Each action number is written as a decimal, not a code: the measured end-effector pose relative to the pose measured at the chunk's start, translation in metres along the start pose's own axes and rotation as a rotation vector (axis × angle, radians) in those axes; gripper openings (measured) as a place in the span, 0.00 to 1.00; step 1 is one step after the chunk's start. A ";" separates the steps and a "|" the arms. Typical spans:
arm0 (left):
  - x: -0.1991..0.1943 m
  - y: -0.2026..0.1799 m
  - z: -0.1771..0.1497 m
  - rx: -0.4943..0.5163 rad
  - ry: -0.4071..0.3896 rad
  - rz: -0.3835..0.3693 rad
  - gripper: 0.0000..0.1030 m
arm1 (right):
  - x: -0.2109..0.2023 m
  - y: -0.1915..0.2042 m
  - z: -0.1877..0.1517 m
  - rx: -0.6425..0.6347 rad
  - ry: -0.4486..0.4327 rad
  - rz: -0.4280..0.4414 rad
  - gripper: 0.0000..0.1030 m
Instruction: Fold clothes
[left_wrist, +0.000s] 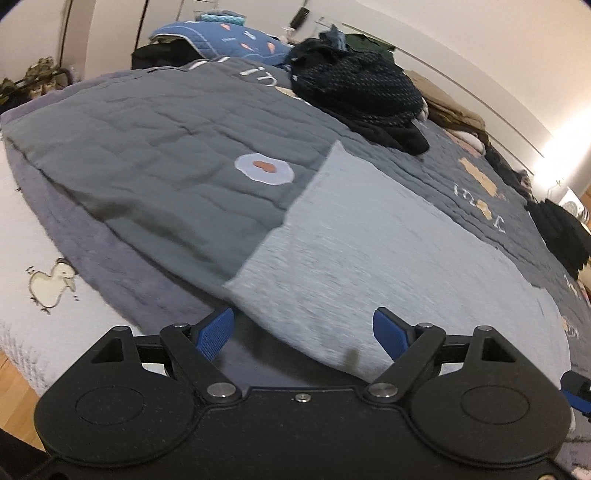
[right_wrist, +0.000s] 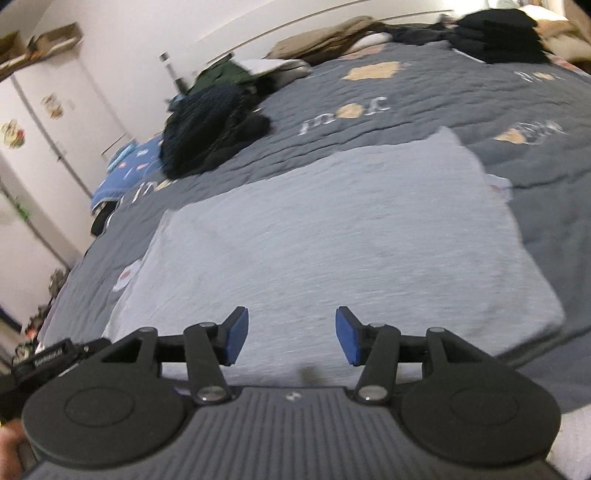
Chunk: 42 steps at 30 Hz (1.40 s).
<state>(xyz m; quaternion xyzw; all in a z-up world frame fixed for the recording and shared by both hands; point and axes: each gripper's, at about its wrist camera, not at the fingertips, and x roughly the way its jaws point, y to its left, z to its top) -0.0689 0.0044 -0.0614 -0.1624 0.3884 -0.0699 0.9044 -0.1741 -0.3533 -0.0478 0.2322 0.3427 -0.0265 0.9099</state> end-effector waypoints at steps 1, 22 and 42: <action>0.000 0.004 0.001 -0.010 0.001 -0.001 0.79 | 0.003 0.005 -0.001 -0.013 0.005 0.007 0.50; 0.028 0.051 0.003 -0.299 0.026 -0.101 0.38 | 0.018 0.050 -0.016 -0.099 0.036 0.080 0.50; 0.032 0.041 0.006 -0.302 0.007 -0.156 0.17 | 0.017 0.047 -0.016 -0.079 0.044 0.077 0.50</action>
